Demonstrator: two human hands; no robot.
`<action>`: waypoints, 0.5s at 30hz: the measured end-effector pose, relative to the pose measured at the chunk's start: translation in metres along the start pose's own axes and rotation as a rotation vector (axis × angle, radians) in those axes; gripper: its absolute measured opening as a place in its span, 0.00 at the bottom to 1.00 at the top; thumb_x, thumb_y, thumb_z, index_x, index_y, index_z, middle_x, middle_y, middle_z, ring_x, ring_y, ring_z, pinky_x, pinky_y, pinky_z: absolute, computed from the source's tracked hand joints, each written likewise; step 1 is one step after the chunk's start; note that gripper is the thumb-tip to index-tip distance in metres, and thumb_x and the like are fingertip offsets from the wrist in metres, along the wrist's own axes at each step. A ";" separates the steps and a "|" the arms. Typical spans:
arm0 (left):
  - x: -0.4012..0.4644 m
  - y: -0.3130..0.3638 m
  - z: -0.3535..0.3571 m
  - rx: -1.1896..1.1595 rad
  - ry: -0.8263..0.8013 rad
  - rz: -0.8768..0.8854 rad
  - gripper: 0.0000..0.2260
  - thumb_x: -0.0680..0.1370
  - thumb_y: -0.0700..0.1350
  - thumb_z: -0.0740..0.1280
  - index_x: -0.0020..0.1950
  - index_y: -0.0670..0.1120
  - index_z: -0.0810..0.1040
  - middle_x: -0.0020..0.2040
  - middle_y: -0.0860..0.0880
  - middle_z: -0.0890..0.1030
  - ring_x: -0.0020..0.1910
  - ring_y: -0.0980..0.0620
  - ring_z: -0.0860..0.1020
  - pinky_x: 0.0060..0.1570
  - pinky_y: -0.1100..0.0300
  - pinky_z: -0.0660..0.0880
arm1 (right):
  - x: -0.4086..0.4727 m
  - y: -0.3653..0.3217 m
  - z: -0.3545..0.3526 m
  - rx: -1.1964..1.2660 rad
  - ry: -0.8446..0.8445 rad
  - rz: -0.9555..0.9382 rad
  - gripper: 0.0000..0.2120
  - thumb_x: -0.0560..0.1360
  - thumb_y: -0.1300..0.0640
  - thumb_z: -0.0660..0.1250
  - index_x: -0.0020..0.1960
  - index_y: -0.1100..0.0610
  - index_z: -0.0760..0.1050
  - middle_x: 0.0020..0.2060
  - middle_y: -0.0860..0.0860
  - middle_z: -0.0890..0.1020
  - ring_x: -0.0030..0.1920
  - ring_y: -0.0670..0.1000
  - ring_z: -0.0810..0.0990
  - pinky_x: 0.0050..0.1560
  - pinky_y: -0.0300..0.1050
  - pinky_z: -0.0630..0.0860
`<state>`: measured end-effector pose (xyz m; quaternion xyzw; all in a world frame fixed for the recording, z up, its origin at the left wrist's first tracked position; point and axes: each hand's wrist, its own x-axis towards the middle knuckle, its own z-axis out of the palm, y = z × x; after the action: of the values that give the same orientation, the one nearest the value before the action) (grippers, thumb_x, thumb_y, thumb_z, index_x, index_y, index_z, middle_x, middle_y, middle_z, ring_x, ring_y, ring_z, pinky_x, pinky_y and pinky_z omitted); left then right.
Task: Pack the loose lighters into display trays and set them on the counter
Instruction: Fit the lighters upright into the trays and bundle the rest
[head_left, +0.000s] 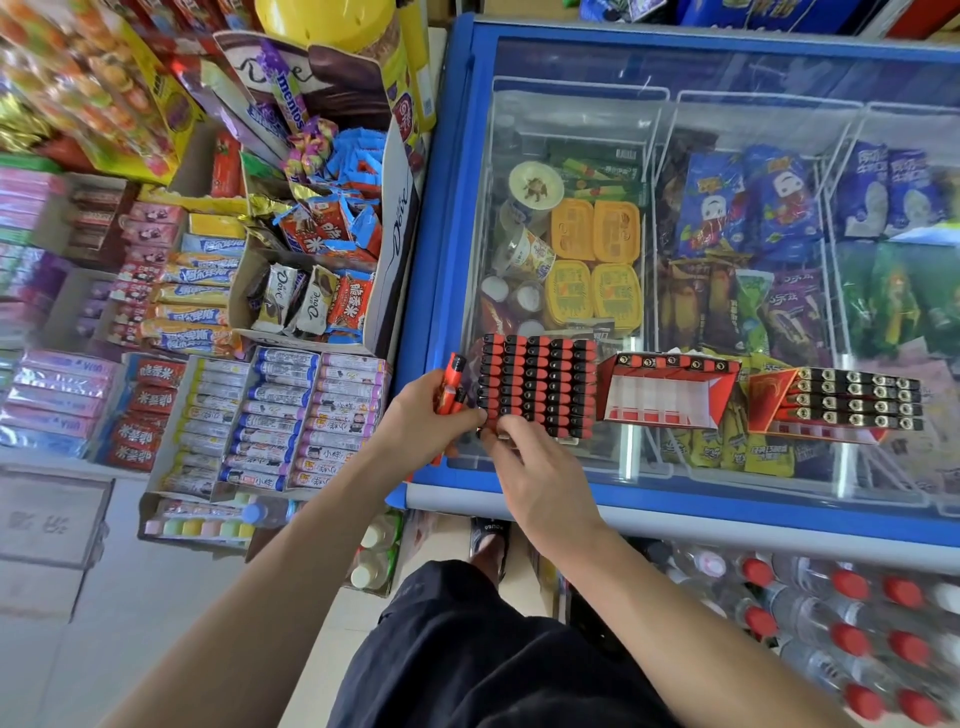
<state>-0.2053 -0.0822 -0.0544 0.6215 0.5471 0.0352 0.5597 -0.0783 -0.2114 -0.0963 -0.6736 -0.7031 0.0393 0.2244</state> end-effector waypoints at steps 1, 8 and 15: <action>-0.001 0.001 0.000 -0.019 0.004 0.001 0.09 0.77 0.45 0.74 0.46 0.46 0.74 0.28 0.55 0.78 0.27 0.55 0.78 0.30 0.60 0.78 | 0.000 -0.001 -0.001 -0.007 -0.005 -0.015 0.07 0.76 0.68 0.71 0.53 0.63 0.80 0.46 0.55 0.78 0.41 0.53 0.75 0.36 0.44 0.76; -0.008 0.019 -0.002 -0.194 0.043 -0.003 0.12 0.80 0.53 0.71 0.45 0.47 0.74 0.32 0.50 0.82 0.33 0.49 0.83 0.33 0.62 0.78 | 0.006 -0.006 -0.015 0.043 -0.051 0.038 0.11 0.75 0.68 0.69 0.57 0.60 0.79 0.44 0.52 0.75 0.36 0.50 0.74 0.34 0.42 0.76; -0.019 0.042 0.003 -0.301 -0.124 0.044 0.11 0.81 0.50 0.70 0.49 0.42 0.80 0.37 0.42 0.84 0.35 0.47 0.81 0.36 0.56 0.80 | 0.044 -0.009 -0.056 0.908 0.006 0.702 0.12 0.80 0.63 0.63 0.63 0.55 0.76 0.46 0.51 0.82 0.42 0.50 0.82 0.41 0.43 0.78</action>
<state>-0.1844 -0.0883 -0.0140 0.5434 0.4862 0.0906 0.6783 -0.0655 -0.1837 -0.0311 -0.7028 -0.3494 0.4074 0.4668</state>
